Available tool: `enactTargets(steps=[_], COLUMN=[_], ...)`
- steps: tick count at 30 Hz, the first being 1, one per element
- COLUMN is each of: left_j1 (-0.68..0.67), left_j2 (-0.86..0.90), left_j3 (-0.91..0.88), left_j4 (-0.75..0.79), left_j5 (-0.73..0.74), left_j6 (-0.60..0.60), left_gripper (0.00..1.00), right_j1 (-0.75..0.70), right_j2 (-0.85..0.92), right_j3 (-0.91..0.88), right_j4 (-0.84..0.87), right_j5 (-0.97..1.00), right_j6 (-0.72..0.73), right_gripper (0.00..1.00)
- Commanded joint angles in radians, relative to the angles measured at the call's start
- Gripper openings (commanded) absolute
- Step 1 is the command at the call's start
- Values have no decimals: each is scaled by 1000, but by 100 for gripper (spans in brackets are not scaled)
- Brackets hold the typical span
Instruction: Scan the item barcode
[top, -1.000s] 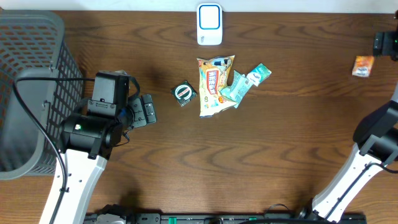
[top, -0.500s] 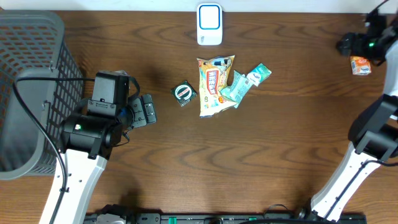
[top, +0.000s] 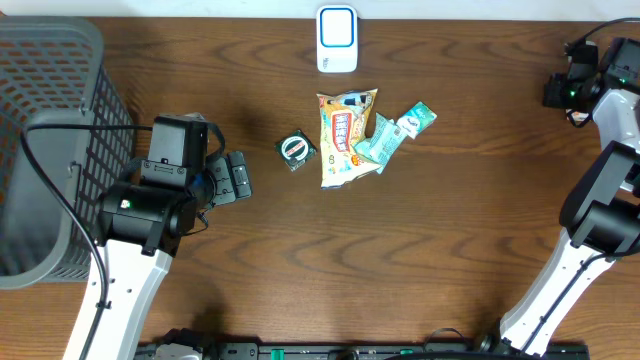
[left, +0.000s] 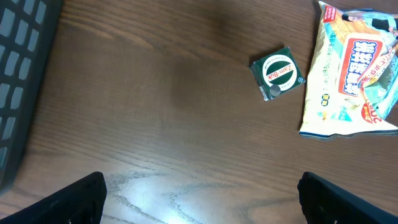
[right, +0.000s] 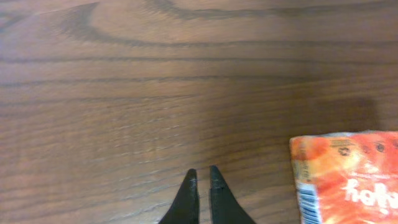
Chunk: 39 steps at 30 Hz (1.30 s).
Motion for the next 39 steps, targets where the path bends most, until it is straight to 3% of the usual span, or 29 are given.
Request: enactTargets(steps=[1,13,23,33,39], left_j1=[2,2,2,2,2], left_j2=[2,2,2,2,2], left_j3=[9,9,9,9,9], left_j4=[0,0,0,0,0], left_j5=[2,2,2,2,2], left_j6=[-9,-9,-9,-9,-9], left_gripper=[98,98,98,98,98], right_j1=[-4,-11,-17,-95,-129], right_j2=[4,5,5,1,-68], right_j3=[-17,-31,-159,-161,-157], right_j4=[21,47,173,172,169], right_j5=[42,111,154,369,363], right_j6=[-2,-4,-24,-23,58], right_gripper=[1,1,1,1,1])
